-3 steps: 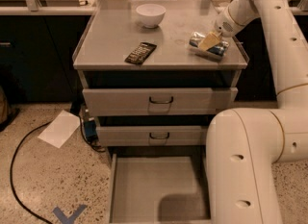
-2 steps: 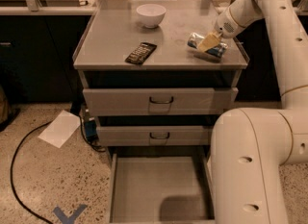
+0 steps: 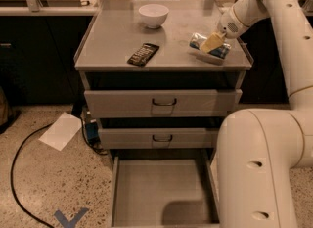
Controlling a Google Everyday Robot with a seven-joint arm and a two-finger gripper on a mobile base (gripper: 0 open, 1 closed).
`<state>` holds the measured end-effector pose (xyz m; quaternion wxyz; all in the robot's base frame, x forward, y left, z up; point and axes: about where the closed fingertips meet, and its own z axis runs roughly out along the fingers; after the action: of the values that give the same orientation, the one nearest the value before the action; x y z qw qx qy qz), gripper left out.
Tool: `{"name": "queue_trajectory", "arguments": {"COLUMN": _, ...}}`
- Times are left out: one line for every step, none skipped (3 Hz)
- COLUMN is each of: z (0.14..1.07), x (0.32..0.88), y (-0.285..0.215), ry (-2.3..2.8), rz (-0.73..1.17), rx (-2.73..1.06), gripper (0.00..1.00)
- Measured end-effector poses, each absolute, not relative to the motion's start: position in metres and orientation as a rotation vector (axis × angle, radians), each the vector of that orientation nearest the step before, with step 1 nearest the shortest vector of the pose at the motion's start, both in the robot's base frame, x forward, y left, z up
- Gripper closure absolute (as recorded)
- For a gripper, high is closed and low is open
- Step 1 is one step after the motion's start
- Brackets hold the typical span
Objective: Place redbull can into bottom drawer
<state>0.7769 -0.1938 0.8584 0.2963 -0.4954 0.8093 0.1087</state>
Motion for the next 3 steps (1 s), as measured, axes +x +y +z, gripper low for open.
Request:
{"name": "queue_trajectory", "arguments": {"z": 0.874, "x": 0.751, "y": -0.199, "ry": 2.16, "rz": 0.335, "rx": -1.316, "gripper": 1.0}}
{"name": "queue_trajectory", "arguments": {"z": 0.918, "x": 0.71, "y": -0.21, "ry": 2.143, "rz": 0.319, "rx": -1.274, "gripper": 1.0}}
{"name": "queue_trajectory", "arguments": {"z": 0.946, "x": 0.664, "y": -0.209, "ry": 2.096, "rz": 0.335, "rx": -1.257, "gripper": 1.0}}
